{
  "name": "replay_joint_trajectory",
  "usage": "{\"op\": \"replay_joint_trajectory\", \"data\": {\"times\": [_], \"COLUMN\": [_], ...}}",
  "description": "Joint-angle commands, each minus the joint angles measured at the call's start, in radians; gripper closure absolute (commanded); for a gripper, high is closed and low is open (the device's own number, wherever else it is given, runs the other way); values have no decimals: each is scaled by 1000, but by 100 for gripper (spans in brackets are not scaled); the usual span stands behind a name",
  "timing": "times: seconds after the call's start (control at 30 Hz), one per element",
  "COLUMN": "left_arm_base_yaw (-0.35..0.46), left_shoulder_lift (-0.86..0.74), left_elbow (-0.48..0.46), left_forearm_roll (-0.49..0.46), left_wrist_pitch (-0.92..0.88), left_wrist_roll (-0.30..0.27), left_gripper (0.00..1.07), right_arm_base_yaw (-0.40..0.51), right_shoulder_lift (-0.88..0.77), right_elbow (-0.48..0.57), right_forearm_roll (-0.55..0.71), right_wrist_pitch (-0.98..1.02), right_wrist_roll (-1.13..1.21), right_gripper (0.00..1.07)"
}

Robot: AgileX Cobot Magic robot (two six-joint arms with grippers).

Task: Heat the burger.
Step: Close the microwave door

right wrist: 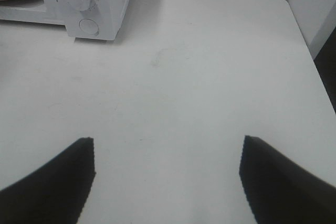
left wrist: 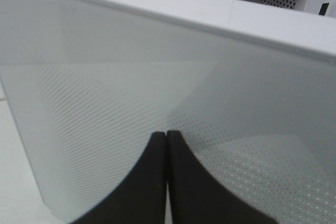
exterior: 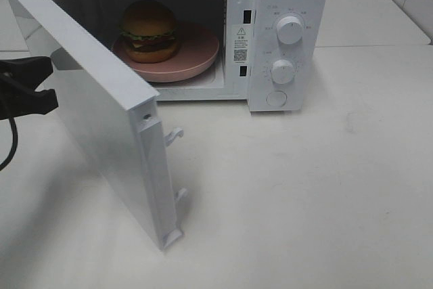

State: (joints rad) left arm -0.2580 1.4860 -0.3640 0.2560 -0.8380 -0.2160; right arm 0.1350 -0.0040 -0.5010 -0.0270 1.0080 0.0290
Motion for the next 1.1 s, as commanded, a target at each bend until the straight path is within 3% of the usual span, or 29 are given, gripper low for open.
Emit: {"op": "replay_joint_trajectory", "data": {"times": [0.03, 0.4, 0.67, 0.77, 1.1], "left_arm_base_yaw": [-36, -165, -279, -289, -370], "left_shoulder_lift": [9, 81, 185, 198, 334], "left_elbow": [-29, -135, -282, -298, -489], "left_forearm_roll": [-27, -135, -343, -357, -421], "left_wrist_pitch": [-18, 24, 95, 95, 147], "left_wrist_roll": [2, 58, 163, 167, 167], "left_gripper": [107, 107, 107, 107, 107], "right_arm_base_yaw": [-7, -7, -7, -7, -7], "right_shoulder_lift": [-32, -32, -32, -32, -32], "right_elbow": [3, 3, 3, 3, 3], "right_forearm_roll": [-4, -4, -4, -4, -4], "right_wrist_pitch": [-14, -14, -14, -14, -14], "right_wrist_roll": [-9, -7, -7, -7, -7], "right_gripper": [33, 33, 33, 33, 33]}}
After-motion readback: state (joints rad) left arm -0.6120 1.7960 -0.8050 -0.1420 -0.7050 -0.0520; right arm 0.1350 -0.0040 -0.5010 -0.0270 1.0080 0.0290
